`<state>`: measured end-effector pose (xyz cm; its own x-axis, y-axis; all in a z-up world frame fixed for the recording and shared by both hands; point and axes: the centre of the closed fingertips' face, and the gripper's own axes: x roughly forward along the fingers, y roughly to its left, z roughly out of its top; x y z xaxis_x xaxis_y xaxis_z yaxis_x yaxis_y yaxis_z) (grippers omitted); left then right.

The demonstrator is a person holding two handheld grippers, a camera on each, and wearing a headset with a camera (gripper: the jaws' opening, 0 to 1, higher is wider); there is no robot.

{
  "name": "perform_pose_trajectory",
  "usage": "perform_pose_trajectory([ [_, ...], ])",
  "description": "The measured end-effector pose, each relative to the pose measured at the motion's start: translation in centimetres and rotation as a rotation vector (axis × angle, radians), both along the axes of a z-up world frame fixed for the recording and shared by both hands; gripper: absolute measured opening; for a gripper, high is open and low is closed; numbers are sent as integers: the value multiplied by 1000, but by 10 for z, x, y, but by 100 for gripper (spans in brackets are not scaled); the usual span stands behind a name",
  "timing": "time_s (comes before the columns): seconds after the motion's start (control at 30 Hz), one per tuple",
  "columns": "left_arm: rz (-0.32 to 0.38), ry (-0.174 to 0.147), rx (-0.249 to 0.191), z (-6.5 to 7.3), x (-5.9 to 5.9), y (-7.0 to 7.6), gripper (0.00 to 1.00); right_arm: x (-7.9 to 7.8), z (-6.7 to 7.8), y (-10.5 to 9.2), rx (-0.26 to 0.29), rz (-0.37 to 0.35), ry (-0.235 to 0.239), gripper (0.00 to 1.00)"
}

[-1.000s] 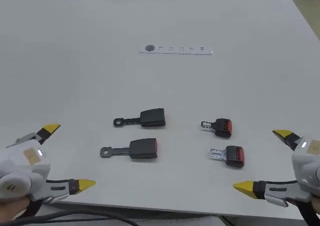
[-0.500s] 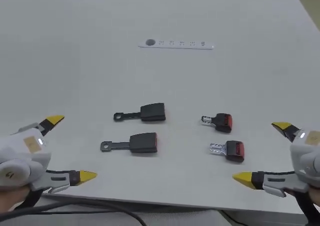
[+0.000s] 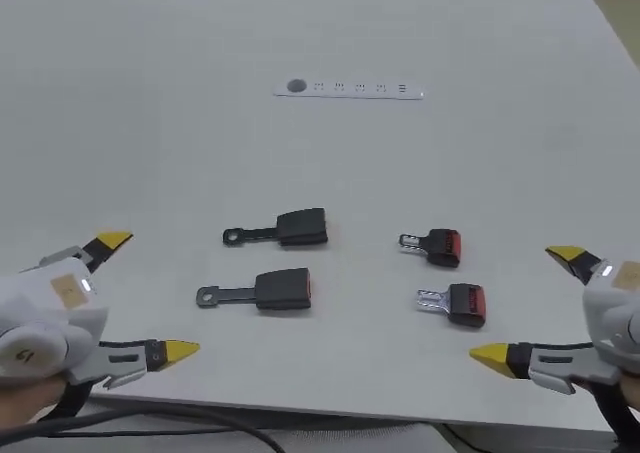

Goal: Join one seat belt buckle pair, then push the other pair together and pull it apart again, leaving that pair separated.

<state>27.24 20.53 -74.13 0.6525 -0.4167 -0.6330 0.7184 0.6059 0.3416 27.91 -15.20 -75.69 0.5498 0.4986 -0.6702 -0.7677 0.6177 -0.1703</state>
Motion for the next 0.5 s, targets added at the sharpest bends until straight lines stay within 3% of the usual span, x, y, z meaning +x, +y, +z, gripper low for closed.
perform_pose_trajectory([
  [0.5, -63, 51, 3, -3, 3, -21, 86, -2, 5, 5, -39, 58, 11, 82],
])
